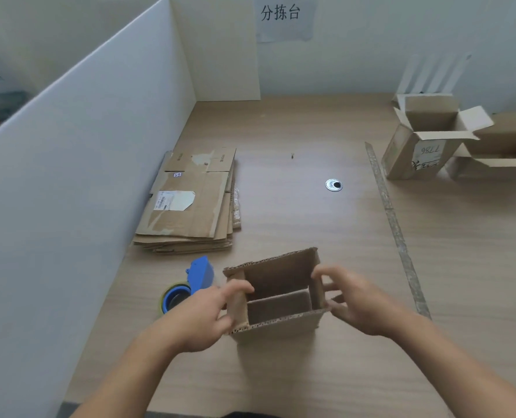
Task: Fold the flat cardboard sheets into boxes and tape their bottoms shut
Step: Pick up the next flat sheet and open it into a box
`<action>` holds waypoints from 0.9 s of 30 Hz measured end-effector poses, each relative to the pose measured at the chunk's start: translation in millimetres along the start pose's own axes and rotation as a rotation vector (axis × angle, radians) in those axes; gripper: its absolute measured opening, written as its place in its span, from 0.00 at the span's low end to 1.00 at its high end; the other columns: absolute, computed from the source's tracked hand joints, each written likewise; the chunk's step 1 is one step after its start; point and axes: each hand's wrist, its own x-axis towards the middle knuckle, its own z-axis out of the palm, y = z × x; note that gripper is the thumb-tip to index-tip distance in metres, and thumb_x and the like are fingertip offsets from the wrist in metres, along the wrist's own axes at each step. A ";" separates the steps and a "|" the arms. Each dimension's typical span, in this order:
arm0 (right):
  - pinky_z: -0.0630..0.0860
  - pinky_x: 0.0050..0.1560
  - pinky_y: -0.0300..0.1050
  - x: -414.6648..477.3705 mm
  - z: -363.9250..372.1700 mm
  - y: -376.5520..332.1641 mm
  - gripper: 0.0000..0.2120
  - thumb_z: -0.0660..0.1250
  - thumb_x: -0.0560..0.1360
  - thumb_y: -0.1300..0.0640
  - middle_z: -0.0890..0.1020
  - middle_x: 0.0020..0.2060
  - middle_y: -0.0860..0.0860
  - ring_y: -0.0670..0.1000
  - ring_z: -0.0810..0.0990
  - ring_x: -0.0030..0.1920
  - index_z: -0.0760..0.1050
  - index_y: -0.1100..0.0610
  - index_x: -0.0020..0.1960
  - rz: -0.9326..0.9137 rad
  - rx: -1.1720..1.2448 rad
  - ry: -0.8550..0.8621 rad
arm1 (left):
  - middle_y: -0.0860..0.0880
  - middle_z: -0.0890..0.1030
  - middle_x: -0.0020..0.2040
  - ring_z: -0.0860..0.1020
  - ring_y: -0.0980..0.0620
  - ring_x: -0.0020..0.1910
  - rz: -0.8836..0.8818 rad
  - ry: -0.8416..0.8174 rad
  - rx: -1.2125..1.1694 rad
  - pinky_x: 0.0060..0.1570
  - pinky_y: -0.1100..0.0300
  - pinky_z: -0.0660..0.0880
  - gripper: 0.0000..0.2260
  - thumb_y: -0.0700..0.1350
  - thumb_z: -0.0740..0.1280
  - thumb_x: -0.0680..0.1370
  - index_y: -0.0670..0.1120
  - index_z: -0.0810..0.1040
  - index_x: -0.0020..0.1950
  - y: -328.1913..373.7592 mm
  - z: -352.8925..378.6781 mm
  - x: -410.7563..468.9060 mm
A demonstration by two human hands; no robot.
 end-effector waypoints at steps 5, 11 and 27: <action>0.79 0.50 0.41 -12.6 17.0 11.4 0.35 0.66 0.73 0.73 0.80 0.55 0.43 0.45 0.80 0.58 0.65 0.33 0.59 0.082 0.485 0.203 | 0.54 0.77 0.67 0.76 0.58 0.65 0.058 0.212 -0.603 0.58 0.56 0.78 0.28 0.35 0.64 0.79 0.68 0.67 0.64 -10.9 22.6 -9.2; 0.77 0.53 0.38 1.0 35.3 4.7 0.41 0.71 0.75 0.66 0.82 0.55 0.45 0.47 0.80 0.58 0.56 0.38 0.76 0.156 0.696 0.441 | 0.62 0.81 0.48 0.77 0.62 0.42 0.007 0.461 -0.622 0.50 0.73 0.71 0.38 0.41 0.69 0.80 0.76 0.53 0.73 -2.7 43.2 -2.8; 0.77 0.56 0.55 52.3 24.0 7.5 0.14 0.67 0.79 0.57 0.77 0.59 0.52 0.50 0.78 0.57 0.71 0.53 0.64 0.596 1.007 0.296 | 0.60 0.73 0.67 0.70 0.61 0.68 -0.230 0.282 -0.411 0.65 0.63 0.66 0.17 0.53 0.65 0.81 0.54 0.73 0.69 -11.9 45.5 33.5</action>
